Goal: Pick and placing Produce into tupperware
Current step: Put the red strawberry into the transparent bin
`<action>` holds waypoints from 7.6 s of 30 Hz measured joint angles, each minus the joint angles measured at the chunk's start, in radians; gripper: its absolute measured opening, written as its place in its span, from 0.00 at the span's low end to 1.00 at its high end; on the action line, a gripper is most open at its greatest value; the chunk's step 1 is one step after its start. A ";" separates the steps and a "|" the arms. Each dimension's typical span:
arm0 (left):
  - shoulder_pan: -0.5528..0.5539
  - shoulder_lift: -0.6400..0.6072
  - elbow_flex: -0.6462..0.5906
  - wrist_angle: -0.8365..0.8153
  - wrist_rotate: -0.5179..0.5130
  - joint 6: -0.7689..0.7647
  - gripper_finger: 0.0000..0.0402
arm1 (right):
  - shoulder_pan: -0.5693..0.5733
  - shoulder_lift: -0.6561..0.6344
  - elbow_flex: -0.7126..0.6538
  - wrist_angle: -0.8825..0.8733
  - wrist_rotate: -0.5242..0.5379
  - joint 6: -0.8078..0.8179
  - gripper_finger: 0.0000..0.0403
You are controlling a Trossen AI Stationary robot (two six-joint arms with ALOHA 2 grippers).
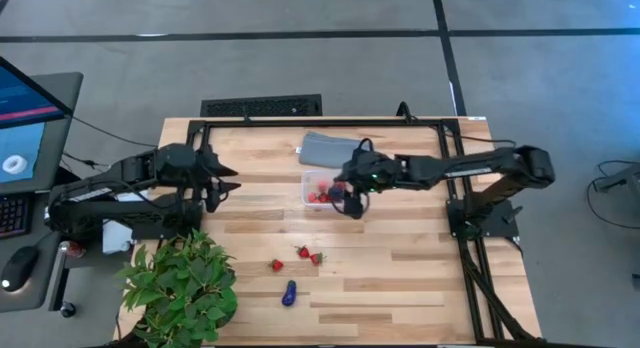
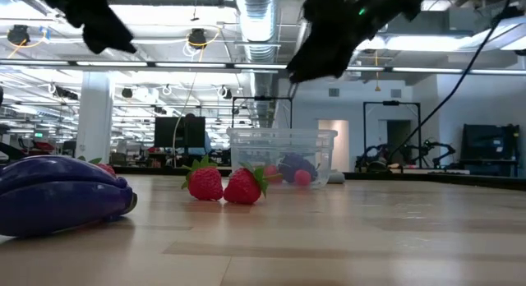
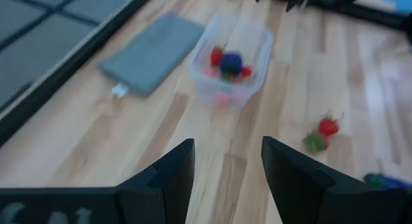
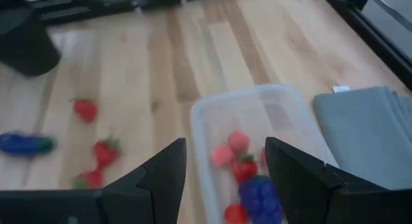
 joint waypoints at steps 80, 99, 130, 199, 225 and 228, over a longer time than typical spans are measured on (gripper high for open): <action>-0.506 1.019 0.039 0.490 0.278 0.084 0.56 | 0.707 -0.278 -0.001 -0.881 0.422 0.811 0.58; -0.506 1.070 0.038 0.545 0.304 0.072 0.57 | 0.707 -0.278 -0.001 -0.881 0.423 0.813 0.58; -0.506 1.071 0.038 0.496 0.275 0.095 0.57 | 0.707 -0.278 -0.001 -0.878 0.423 0.813 0.58; -0.049 0.972 0.306 0.455 0.141 0.346 0.33 | 0.705 -0.278 -0.001 -0.880 0.480 0.811 0.58; 0.023 1.196 0.337 0.646 0.168 0.288 0.33 | 0.671 -0.278 0.000 -0.877 0.503 0.802 0.58; 0.027 1.196 0.352 0.645 0.156 0.290 0.36 | 0.671 -0.278 0.000 -0.878 0.503 0.802 0.58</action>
